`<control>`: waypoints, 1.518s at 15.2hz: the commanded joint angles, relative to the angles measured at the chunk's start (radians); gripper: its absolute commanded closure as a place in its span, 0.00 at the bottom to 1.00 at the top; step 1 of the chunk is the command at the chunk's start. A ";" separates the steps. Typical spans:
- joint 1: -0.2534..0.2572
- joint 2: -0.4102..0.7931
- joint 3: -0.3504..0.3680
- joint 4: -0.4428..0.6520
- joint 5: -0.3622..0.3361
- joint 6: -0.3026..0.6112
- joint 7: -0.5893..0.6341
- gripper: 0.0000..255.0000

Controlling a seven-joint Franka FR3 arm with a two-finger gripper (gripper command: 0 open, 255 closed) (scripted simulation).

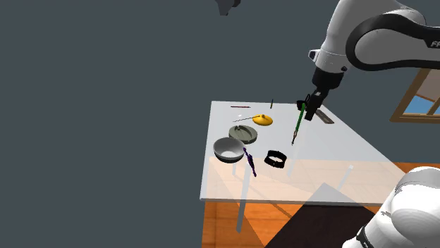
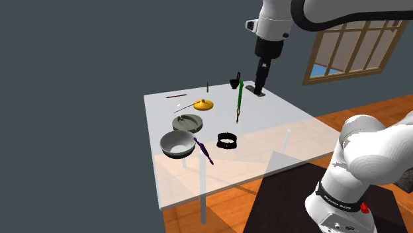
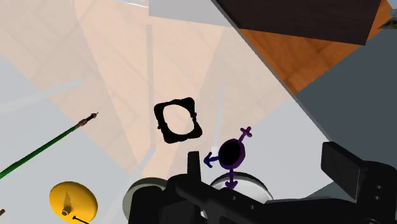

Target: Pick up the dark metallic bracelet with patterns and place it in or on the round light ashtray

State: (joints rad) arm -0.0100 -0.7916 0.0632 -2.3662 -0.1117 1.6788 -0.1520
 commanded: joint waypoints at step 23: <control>-0.018 0.536 -0.222 -0.287 0.003 0.843 -0.188 0.00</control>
State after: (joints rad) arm -0.0316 -0.2969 -0.1500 -2.6508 -0.1165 2.4758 -0.3286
